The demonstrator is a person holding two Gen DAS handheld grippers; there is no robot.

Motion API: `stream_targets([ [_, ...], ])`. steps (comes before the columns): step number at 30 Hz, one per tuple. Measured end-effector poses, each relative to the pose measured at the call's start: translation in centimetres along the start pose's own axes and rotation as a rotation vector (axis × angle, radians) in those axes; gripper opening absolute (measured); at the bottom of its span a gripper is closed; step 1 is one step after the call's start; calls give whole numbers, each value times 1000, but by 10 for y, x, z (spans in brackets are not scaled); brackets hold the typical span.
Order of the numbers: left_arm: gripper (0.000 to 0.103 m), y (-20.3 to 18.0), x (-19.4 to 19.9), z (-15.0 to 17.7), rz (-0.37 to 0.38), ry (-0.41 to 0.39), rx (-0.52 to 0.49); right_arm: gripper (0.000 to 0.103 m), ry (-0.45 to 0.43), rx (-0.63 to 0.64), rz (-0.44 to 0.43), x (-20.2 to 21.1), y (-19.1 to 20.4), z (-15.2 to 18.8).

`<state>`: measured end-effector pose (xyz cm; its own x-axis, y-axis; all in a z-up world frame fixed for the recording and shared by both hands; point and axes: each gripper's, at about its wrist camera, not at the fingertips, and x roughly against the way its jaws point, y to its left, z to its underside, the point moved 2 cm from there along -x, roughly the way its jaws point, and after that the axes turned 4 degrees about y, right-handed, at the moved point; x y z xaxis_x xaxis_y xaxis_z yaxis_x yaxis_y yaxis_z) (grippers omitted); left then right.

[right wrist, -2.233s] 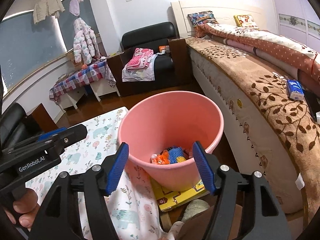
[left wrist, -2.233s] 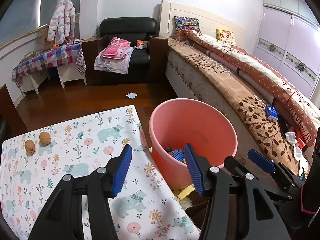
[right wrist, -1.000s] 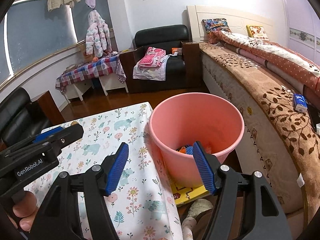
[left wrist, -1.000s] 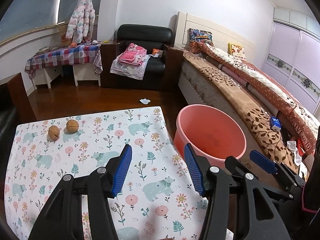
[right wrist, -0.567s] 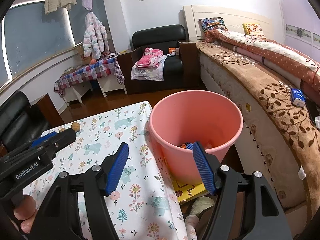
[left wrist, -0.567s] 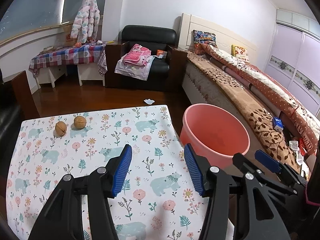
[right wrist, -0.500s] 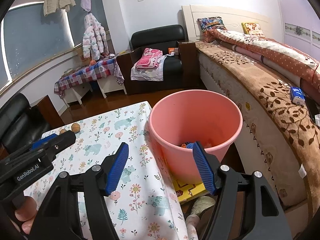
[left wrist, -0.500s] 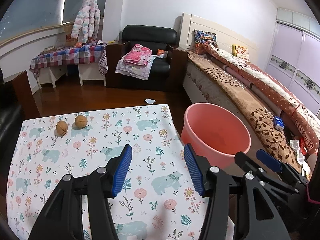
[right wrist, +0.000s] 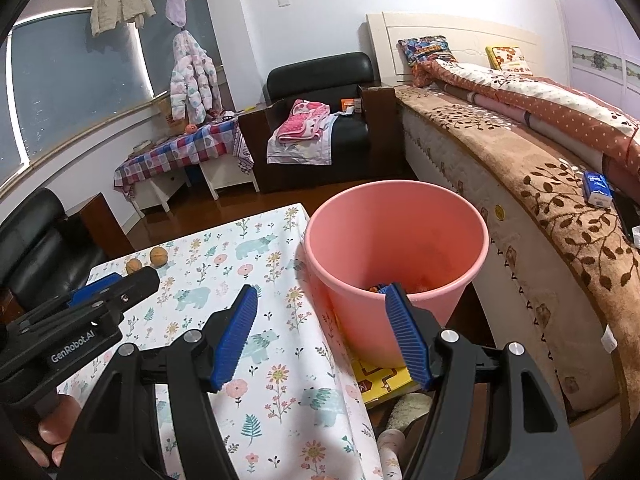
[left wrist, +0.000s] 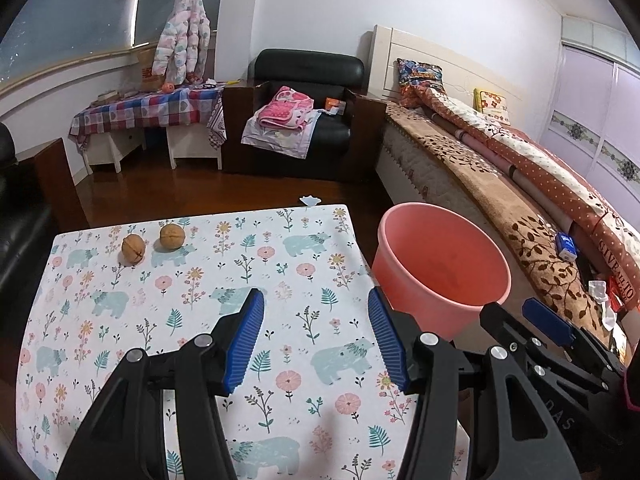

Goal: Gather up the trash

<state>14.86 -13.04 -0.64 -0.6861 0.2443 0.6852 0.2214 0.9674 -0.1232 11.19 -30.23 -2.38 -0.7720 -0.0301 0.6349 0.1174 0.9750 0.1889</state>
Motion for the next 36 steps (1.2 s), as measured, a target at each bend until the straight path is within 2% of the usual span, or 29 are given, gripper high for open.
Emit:
stream_targets([
  [14, 54, 2, -2, 0, -1, 2, 8, 67, -12, 4, -17, 2, 8, 0],
  [36, 54, 7, -3, 0, -2, 2, 13, 67, -102, 47, -9, 19, 18, -1],
])
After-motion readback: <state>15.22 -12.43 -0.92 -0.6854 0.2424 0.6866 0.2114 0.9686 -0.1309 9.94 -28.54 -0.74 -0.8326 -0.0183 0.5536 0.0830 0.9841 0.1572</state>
